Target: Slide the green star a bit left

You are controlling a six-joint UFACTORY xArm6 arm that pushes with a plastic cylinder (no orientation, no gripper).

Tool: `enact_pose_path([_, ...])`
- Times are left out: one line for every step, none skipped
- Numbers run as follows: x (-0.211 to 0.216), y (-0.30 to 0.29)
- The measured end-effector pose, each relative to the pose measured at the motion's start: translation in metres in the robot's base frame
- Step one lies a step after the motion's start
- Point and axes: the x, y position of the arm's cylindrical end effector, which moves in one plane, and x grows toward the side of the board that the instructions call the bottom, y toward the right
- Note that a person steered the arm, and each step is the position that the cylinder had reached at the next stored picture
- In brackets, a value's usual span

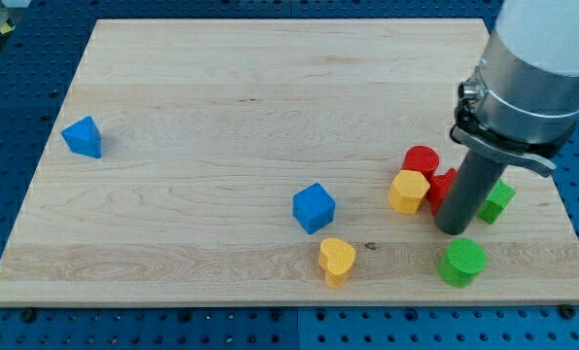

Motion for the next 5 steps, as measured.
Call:
enact_pose_path([0.0, 0.039])
enact_pose_path([0.001, 0.054])
enact_pose_path([0.013, 0.063])
enact_pose_path([-0.002, 0.077])
enact_pose_path([-0.02, 0.074])
